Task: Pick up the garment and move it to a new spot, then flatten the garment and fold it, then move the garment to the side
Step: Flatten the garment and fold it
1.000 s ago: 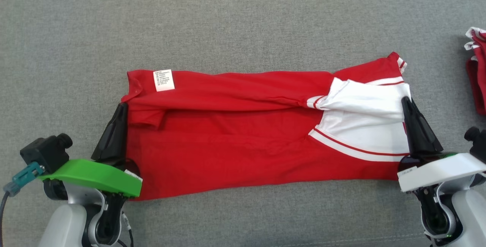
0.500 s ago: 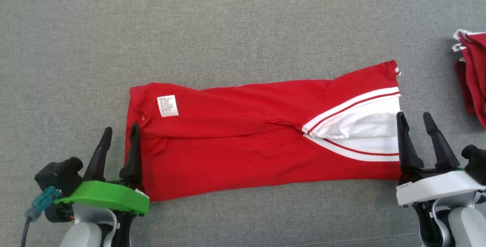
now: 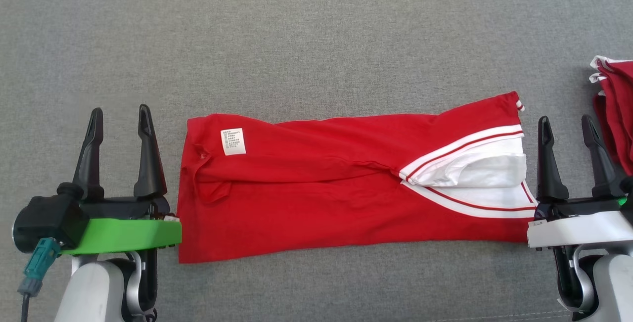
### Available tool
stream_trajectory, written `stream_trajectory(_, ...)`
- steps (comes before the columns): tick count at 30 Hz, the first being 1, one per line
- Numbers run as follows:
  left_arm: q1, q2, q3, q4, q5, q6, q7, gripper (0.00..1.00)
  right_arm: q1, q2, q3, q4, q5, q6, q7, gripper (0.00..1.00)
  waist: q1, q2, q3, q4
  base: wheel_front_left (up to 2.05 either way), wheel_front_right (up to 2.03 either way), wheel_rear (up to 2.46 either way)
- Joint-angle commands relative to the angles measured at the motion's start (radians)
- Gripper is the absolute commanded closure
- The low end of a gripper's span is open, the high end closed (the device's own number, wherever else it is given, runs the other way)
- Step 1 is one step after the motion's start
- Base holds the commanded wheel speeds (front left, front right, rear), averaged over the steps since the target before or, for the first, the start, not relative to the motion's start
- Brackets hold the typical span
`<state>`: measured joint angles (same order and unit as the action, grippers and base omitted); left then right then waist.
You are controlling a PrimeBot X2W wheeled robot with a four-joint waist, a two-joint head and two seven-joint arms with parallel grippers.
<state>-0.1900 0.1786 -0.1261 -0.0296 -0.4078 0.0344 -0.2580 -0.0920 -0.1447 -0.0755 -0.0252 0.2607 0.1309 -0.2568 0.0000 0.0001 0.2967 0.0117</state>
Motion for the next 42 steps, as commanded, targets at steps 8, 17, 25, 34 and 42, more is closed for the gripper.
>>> stream_trajectory(8,0.044,0.023,0.024,0.03,0.139,-0.049,-0.007,0.0,-0.004,-0.013,0.003,0.044,-0.039,-0.001,-0.008,0.0,0.0,-0.0001,-0.042,0.01,0.0,0.0,0.0)
stream_trajectory(17,0.074,0.005,0.027,0.054,0.151,-0.074,-0.007,0.0,0.009,-0.013,0.003,0.091,-0.024,-0.001,-0.008,0.0,0.0,-0.0001,-0.064,0.028,0.0,0.0,0.0)
stream_trajectory(25,0.041,-0.006,0.013,0.067,0.159,-0.089,-0.007,0.0,-0.001,-0.031,-0.035,0.232,0.001,-0.001,0.0,0.0,0.0,-0.0001,-0.048,0.047,0.0,0.0,0.0)
stream_trajectory(34,0.005,-0.022,-0.001,0.077,0.172,-0.098,-0.007,0.0,-0.082,-0.017,0.032,0.469,0.056,-0.001,-0.001,0.0,0.0,-0.0001,-0.002,0.066,0.0,0.0,0.0)
stream_trajectory(42,-0.014,-0.016,0.005,0.082,0.189,-0.096,-0.007,0.0,-0.131,-0.017,0.102,0.594,0.109,-0.001,0.006,1.0,0.0,-0.0001,0.017,0.064,0.0,0.0,0.0)
